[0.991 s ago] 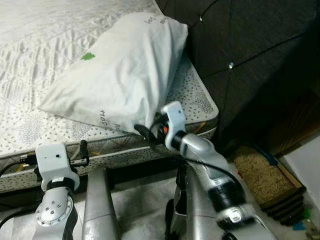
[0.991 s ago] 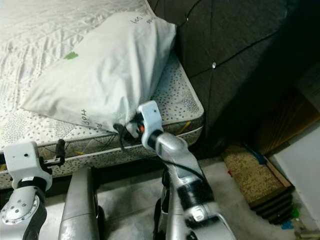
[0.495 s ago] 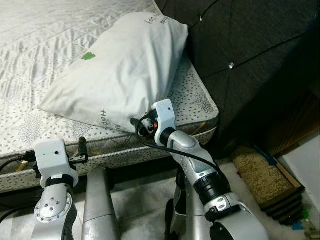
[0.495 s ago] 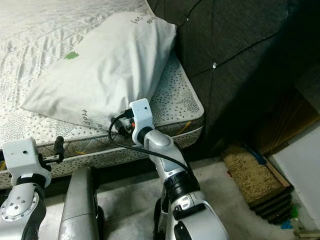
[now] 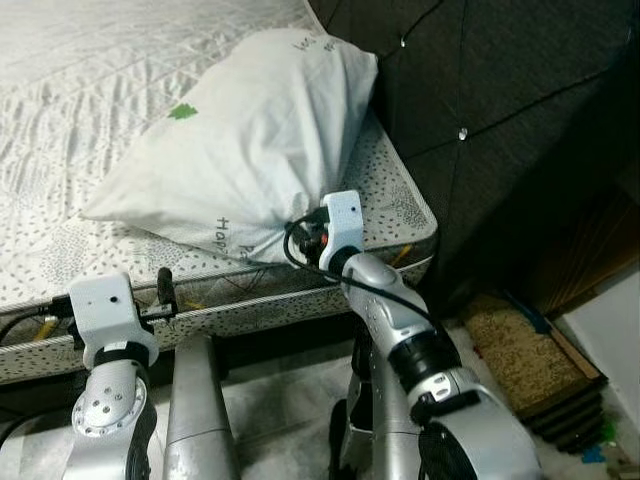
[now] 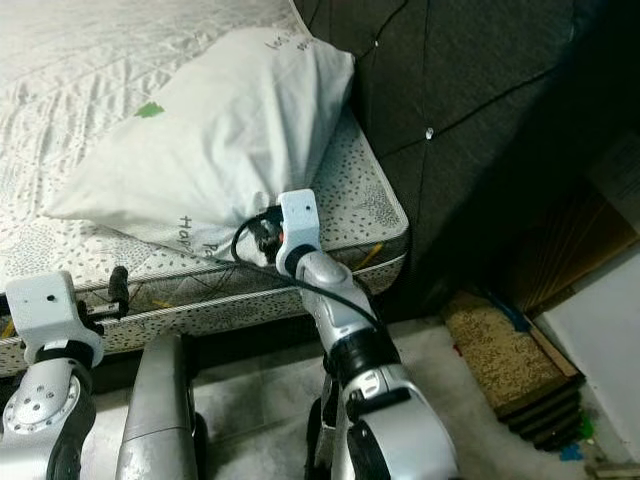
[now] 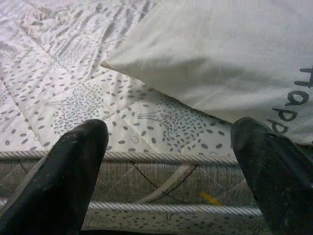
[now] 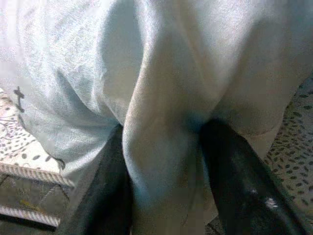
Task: Clean up the room
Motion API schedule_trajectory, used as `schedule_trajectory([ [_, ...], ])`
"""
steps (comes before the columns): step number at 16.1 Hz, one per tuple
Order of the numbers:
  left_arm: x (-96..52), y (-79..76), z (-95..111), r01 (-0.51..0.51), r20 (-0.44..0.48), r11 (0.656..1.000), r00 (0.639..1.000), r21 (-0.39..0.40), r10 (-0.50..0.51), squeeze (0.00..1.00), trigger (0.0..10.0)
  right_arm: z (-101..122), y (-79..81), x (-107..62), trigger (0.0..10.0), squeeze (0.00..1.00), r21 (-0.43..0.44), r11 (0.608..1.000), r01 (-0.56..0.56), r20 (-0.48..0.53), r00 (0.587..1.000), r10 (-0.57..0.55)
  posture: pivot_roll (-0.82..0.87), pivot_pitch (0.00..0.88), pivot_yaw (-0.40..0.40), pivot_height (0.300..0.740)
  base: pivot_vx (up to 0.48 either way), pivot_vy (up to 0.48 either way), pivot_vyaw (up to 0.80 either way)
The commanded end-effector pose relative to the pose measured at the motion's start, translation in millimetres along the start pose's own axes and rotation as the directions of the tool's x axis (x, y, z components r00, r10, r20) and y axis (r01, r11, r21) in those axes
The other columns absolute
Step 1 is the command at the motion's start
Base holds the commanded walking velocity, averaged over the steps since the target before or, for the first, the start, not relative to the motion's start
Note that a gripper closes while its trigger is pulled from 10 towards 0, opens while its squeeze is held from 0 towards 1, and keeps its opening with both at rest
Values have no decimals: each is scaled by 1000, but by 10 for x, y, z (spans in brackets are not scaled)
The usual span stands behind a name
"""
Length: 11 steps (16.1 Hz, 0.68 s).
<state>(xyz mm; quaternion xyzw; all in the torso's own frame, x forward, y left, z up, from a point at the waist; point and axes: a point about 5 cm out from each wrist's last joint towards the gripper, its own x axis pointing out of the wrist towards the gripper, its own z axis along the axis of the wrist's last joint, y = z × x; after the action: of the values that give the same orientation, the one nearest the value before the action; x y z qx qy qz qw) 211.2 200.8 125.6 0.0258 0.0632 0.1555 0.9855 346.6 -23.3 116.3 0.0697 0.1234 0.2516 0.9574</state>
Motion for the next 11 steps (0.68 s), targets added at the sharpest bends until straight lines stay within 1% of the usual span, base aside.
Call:
schedule_trajectory([
  [1, 12, 4, -6, -11, 3, 1000, 1000, 4, 11, 0, 10000, 207, 205, 99, 0, 0, 27, 999, -34, 66, 997, 32, 114, 84, -109, 508, 0, 0, 0],
  [5, 76, -31, 13, -8, 22, 1000, 1000, -4, 8, 0, 10000, 353, 67, 159, 0, 0, -4, 1000, 15, 89, 996, -15, 119, 42, -115, 508, 0, 0, 0],
  [6, 104, -49, 17, -5, 30, 1000, 1000, -9, 5, 0, 10000, 467, -85, 173, 0, 0, -21, 997, 70, 106, 992, -68, 115, 27, -114, 508, 0, 0, 0],
  [7, 120, -55, 20, -4, 33, 1000, 999, -11, 4, 0, 10000, 525, -151, 173, 0, 0, -32, 995, 92, 116, 989, -88, 114, 25, -113, 508, 0, 0, 0],
  [8, 153, -72, 27, 0, 43, 1000, 999, -15, 1, 0, 10000, 695, -353, 149, 0, 0, -55, 986, 154, 147, 978, -145, 107, 0, -111, 508, 0, 0, 0],
  [9, 187, -86, 31, 0, 49, 1000, 999, -21, 1, 0, 10000, 908, -602, 82, 0, 0, -71, 969, 238, 188, 957, -221, 101, 0, -108, 508, 0, 0, 0],
  [11, 230, -126, 27, 7, 55, 1000, 998, -29, -5, 0, 10000, 1184, -931, -56, 0, 0, -80, 934, 349, 245, 915, -321, 82, 0, -100, 508, 0, 0, 0],
])
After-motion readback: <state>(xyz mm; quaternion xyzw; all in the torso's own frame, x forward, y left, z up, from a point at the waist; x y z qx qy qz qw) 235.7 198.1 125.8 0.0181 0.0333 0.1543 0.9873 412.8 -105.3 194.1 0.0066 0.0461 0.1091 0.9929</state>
